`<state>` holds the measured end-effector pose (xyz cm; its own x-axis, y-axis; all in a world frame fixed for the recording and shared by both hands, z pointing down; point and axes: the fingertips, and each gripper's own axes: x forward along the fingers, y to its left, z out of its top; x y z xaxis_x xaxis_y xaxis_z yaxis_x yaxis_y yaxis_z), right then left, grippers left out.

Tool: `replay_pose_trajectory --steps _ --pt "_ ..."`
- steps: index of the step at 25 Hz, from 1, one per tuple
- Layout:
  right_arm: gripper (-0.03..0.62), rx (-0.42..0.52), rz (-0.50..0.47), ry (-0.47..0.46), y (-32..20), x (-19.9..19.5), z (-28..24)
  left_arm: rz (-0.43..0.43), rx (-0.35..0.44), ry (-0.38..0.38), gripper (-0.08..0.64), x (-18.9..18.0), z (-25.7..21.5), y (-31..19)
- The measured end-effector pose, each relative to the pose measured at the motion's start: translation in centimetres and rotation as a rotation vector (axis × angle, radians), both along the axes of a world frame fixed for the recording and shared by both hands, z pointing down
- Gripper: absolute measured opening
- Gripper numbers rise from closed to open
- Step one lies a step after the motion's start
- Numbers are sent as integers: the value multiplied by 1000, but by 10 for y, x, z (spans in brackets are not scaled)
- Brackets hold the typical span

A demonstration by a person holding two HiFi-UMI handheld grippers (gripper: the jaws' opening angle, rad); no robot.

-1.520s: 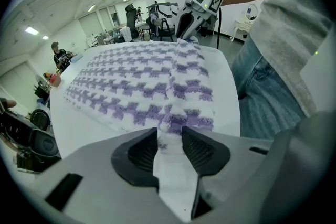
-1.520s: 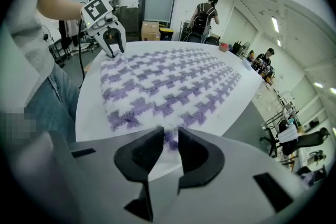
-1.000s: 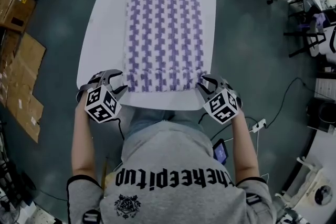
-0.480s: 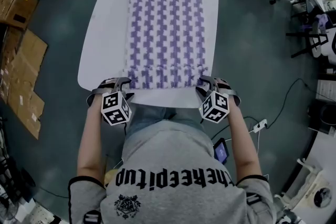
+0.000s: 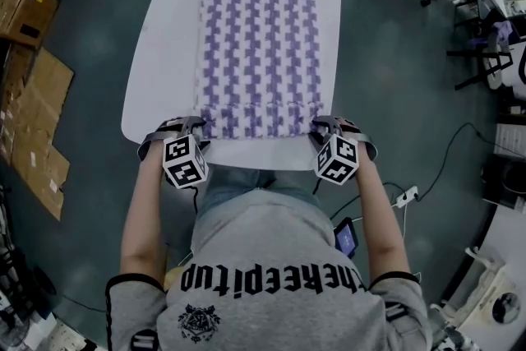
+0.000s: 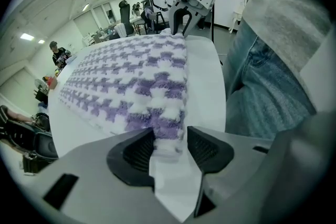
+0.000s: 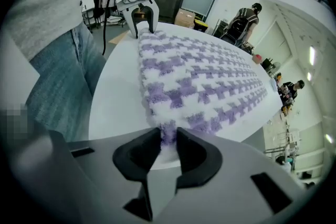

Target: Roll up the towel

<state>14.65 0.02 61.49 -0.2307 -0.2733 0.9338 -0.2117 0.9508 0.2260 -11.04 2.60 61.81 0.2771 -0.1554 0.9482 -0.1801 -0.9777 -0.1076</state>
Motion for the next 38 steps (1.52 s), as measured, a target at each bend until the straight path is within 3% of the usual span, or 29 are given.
replay_pose_trajectory --steps 1,2,3,9,18,23,29,33,38 --pt "57 2 5 3 -2 -3 -1 -7 13 5 208 -4 -1 -3" --pt "46 4 6 7 -3 -6 -2 -16 35 7 175 -7 -2 -8" --pt "38 4 7 8 -5 -8 -3 -25 56 6 115 -10 -3 -13" --pt "31 -12 16 -11 2 -6 -11 -33 31 -5 73 -8 -6 -11" --pt "31 -105 14 -61 28 -4 -21 -3 -53 -12 58 -7 -10 19" --pt "31 -223 12 -79 51 -4 -23 18 -151 -1 57 -7 -13 42" --pt "34 -299 83 -143 54 -5 -35 17 -194 16 57 -7 -18 53" --pt "34 -282 114 -171 38 -8 -49 10 -203 30 58 -11 -26 45" --pt "34 -198 139 -185 18 -8 -56 11 -173 40 58 -9 -32 31"
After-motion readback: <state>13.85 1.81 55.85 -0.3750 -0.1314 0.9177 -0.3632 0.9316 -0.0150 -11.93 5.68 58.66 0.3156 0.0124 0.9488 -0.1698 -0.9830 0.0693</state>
